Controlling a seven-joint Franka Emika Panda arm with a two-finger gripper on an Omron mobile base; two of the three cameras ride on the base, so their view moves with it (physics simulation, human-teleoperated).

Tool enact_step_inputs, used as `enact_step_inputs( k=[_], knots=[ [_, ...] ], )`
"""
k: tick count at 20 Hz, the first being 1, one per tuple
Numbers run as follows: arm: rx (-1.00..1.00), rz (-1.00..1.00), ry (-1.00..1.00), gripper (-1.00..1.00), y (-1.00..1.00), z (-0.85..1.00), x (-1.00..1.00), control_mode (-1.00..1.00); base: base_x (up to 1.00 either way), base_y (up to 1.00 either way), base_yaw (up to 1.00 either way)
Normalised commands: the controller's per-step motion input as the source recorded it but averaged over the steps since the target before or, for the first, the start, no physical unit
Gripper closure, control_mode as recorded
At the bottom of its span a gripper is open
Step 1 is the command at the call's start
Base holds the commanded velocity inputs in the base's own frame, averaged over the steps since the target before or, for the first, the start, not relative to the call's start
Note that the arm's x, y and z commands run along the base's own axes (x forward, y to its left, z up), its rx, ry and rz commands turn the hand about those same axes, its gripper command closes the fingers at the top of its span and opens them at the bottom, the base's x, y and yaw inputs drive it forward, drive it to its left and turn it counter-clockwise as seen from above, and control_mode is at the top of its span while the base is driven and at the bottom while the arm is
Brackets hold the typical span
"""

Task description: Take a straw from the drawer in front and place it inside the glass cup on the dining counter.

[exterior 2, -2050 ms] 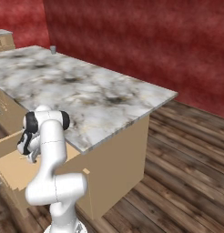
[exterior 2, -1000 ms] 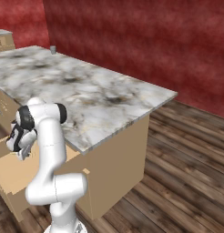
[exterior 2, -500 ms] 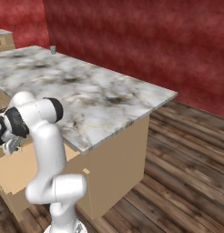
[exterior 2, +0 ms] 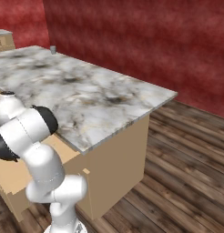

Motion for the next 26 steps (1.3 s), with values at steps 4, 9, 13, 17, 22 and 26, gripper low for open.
enact_step_inputs(
  k=[4,9,13,17,22,26],
  knots=[
    [0.01,-0.01,0.03,1.00,-0.49,1.00,-0.11,-1.00,0.00,0.00,0.00],
    [0.00,-0.02,0.00,1.00,-0.45,1.00,-0.05,-1.00,0.00,0.00,0.00],
    [-0.01,-0.04,0.00,1.00,-0.58,1.00,0.00,-1.00,0.00,0.00,0.00],
    [-0.07,-0.06,0.00,1.00,-0.68,0.55,0.00,-1.00,0.00,0.00,0.00],
    [-0.12,-0.07,0.00,1.00,-0.70,0.20,0.00,-1.00,0.00,0.00,0.00],
    [-0.11,-0.08,0.00,1.00,-0.65,0.05,0.00,-1.00,0.00,0.00,0.00]
  ],
)
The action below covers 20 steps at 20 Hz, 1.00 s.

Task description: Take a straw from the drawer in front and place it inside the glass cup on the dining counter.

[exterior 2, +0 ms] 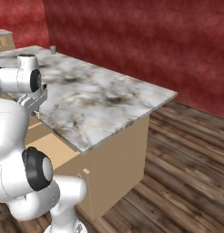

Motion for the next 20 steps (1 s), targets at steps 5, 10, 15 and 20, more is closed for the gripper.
enact_step_inputs(
  k=[5,10,15,20],
  knots=[
    [-0.13,-0.08,0.00,1.00,-0.54,0.00,0.00,-1.00,0.00,0.00,0.00],
    [-0.09,-0.07,0.00,1.00,-0.31,0.00,-0.01,1.00,-0.07,-0.10,-0.01],
    [0.00,0.00,0.00,1.00,0.00,0.00,0.00,1.00,-0.78,-0.81,-0.07],
    [0.00,0.00,0.00,1.00,0.00,0.00,0.00,1.00,-0.30,-1.00,-0.09]
  ],
)
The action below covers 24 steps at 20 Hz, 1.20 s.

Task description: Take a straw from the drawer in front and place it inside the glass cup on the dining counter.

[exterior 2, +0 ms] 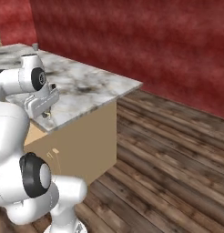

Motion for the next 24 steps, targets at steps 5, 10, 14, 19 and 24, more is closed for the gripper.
enact_step_inputs(
  k=[5,10,14,19,24],
  knots=[
    [0.00,0.00,0.00,1.00,0.00,0.00,0.00,1.00,0.76,-1.00,0.00],
    [0.00,0.00,0.00,1.00,0.00,0.00,0.00,1.00,1.00,-1.00,0.10],
    [0.00,0.00,0.00,1.00,0.00,0.00,0.00,1.00,1.00,-1.00,0.22],
    [0.00,0.00,0.00,1.00,0.00,0.00,0.00,1.00,1.00,-1.00,0.25],
    [0.00,0.00,0.00,1.00,0.00,0.00,0.00,1.00,0.98,-1.00,0.23]
  ],
)
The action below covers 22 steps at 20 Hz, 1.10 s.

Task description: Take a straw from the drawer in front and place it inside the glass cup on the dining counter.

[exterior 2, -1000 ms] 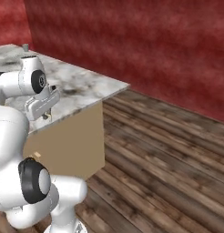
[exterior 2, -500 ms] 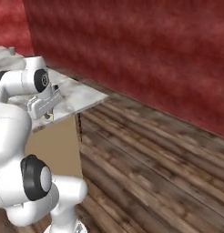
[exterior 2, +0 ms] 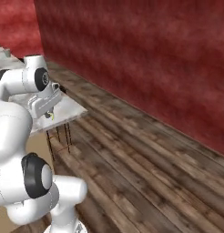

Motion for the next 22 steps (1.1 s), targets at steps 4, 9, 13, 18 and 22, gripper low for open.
enact_step_inputs(
  k=[4,9,13,18,22],
  knots=[
    [0.00,0.00,0.00,1.00,0.00,0.00,0.00,1.00,0.97,-1.00,0.23],
    [0.00,0.00,0.00,1.00,0.00,0.00,0.00,1.00,0.94,-1.00,0.23],
    [0.00,0.00,0.00,1.00,0.00,0.00,0.00,1.00,0.94,-1.00,0.22],
    [0.00,0.00,0.00,1.00,0.00,0.00,0.00,1.00,1.00,-0.96,0.18],
    [0.00,0.00,0.00,1.00,0.00,0.00,0.00,1.00,1.00,-0.76,0.16]
  ],
)
